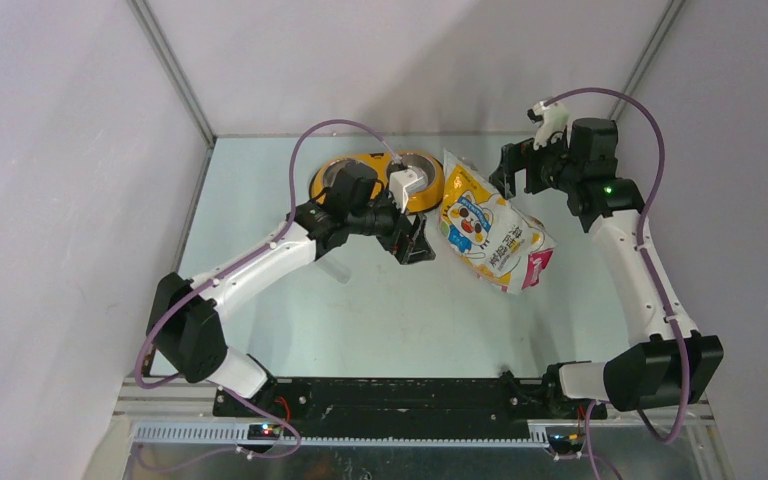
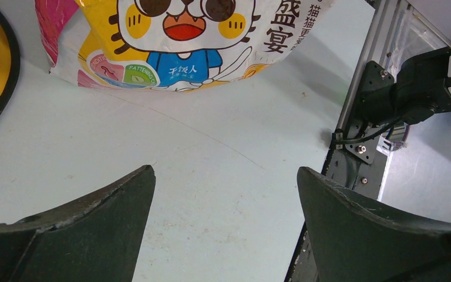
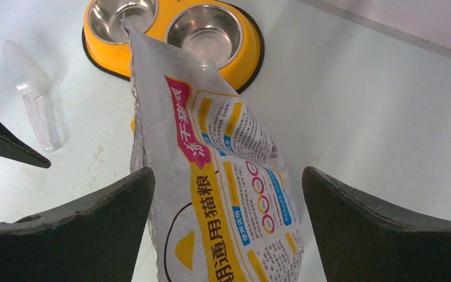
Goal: Serve the pet food
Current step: Open the pet food bag at the center of the board.
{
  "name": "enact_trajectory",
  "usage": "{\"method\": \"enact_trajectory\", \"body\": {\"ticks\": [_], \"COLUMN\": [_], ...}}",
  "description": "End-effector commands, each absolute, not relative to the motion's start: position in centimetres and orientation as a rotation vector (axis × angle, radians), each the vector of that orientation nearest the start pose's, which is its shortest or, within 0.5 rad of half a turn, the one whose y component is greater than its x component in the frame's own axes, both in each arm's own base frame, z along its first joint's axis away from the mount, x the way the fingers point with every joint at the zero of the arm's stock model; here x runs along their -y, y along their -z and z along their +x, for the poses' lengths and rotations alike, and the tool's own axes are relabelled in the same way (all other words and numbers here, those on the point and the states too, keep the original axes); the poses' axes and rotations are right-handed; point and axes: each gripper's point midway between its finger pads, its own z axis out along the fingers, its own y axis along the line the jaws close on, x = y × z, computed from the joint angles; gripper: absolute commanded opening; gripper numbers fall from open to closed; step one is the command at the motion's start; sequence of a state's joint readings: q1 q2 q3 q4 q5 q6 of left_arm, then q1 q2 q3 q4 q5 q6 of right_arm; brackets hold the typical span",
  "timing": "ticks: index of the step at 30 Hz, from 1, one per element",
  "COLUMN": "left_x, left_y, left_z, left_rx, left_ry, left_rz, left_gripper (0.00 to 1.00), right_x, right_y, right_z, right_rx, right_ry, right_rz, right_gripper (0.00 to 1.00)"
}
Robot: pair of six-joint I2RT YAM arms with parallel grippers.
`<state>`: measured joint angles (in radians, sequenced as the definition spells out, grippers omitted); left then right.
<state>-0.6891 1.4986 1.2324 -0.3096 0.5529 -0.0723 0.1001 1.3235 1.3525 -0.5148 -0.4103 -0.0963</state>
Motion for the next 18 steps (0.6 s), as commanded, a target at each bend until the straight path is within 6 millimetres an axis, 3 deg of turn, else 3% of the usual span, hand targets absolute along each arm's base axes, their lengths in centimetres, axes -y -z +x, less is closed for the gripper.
{"method": "enact_trajectory", "body": {"ticks": [1, 18], "left_x": [34.5, 34.8], "left_y": [-23.3, -22.8], "left_z": [26.4, 26.3], "left_rx": [-1.937, -1.955], "left_ry": [1.038, 1.044], "left_rz": [1.002, 1.008], "left_gripper": [0.98, 0.98], "right_x": [-11.1, -11.7], "right_y": [-29.7, -31.2], "right_z": [37.7, 36.8], "right_rx": [-1.954, -1.911], "right_ry": [-0.418, -0.443], "right_rz": [-0.493, -0.504], "right_gripper": [0.99, 0.99]}}
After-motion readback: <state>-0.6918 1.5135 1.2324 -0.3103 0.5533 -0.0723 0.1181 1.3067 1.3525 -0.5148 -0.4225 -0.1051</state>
